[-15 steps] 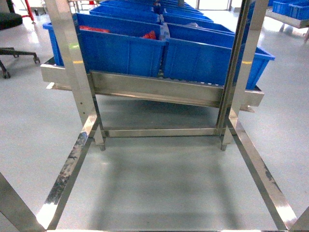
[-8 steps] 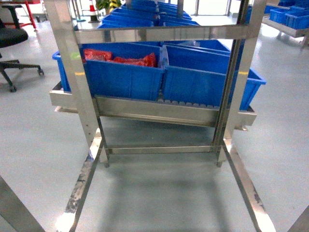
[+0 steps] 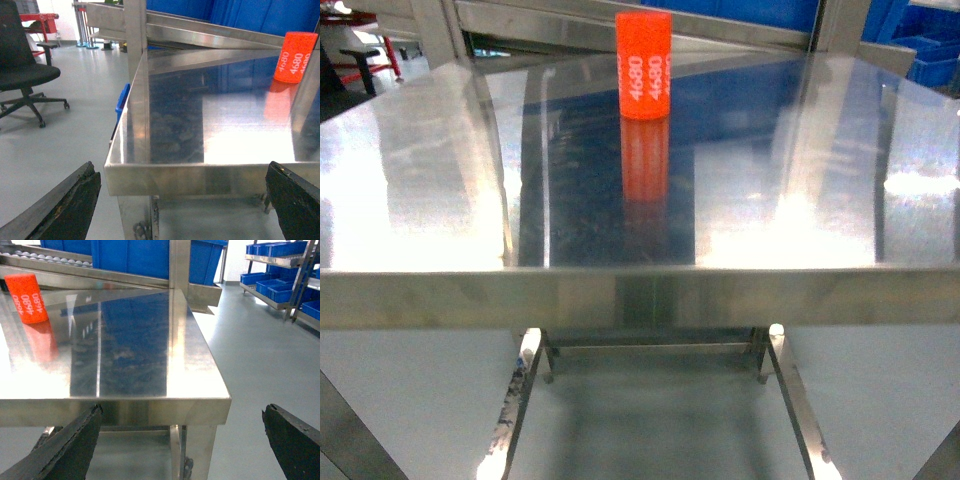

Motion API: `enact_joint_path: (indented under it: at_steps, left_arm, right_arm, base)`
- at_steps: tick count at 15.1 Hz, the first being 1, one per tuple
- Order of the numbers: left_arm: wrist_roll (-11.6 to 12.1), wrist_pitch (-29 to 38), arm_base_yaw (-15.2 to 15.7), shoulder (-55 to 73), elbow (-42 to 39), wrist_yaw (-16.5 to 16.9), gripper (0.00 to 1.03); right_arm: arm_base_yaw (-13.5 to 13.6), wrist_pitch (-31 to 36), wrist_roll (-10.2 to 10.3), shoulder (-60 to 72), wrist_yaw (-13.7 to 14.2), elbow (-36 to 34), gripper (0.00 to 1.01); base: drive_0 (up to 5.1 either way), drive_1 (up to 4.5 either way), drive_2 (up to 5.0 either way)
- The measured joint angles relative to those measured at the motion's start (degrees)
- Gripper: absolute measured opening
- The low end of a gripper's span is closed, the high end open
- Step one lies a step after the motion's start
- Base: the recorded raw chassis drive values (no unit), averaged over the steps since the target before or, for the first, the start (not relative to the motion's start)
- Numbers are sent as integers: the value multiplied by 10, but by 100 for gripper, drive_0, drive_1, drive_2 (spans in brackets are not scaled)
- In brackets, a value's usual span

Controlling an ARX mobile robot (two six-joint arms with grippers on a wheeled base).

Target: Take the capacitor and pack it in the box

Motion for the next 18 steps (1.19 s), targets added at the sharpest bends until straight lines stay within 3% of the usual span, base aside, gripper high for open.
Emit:
enact_joint_path:
  at_steps: [18]
  left_arm:
    - [0,0,0,0,0,0,98]
  right_arm:
    - [0,0,1,0,1,0,98]
  base:
    - [0,0,0]
